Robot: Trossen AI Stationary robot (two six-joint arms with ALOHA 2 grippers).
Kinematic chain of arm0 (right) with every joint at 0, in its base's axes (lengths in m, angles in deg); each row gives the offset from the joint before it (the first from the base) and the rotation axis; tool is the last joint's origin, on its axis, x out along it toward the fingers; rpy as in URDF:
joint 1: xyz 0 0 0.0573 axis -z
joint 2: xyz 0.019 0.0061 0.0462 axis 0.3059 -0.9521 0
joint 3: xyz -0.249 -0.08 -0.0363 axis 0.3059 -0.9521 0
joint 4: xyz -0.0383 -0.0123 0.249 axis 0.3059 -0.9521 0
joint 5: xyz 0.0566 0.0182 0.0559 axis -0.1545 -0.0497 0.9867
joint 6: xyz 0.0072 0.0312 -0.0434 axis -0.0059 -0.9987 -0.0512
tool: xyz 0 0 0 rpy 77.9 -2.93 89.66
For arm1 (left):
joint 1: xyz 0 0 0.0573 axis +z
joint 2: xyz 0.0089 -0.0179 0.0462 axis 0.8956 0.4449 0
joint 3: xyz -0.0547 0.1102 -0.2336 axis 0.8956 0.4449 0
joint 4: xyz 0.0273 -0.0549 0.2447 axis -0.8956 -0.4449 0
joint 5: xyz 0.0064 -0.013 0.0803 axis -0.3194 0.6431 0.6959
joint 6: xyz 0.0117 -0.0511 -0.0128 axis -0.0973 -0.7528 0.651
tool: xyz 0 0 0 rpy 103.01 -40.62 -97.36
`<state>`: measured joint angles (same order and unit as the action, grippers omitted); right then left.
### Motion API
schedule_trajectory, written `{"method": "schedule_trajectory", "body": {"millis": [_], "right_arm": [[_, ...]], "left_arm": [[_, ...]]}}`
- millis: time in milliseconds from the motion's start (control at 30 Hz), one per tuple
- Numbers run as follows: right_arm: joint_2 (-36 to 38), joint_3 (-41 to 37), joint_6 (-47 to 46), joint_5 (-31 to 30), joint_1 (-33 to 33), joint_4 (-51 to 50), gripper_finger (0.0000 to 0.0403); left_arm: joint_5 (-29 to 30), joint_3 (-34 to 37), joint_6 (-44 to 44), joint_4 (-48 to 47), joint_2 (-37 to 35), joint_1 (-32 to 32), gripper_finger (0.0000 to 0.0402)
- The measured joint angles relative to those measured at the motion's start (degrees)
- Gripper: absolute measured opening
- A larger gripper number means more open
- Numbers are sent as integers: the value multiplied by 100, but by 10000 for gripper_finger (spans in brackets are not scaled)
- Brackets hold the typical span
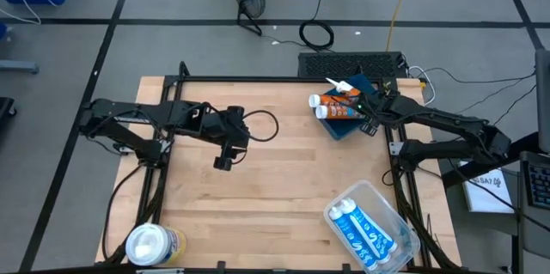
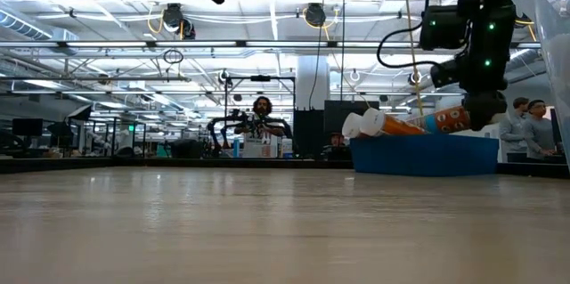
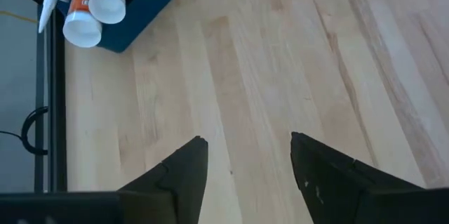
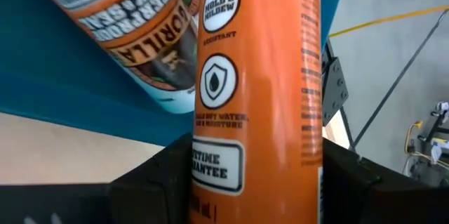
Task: Pick & place silicon tubes, Sealant and Lysol wipes
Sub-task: Put the orange sealant into the blue bin
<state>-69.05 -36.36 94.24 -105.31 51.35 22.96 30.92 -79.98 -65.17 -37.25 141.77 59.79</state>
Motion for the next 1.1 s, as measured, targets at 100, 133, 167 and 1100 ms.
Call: {"method": "schedule_trajectory", "body": {"millis": [100,133,167,1100], "right_arm": [[0,-174,211,-2,111,314,205],[0,-243,318,-4,136,463,205],[0,-321,425,-7,157,628,205],[550,-500,1943,108,161,2026,204]], "left_arm": [[1,0,4,0,0,0,203],[0,0,12,0,0,0,205],[2,0,22,0,0,0,206],[4,4,159,2,2,0,207]]}}
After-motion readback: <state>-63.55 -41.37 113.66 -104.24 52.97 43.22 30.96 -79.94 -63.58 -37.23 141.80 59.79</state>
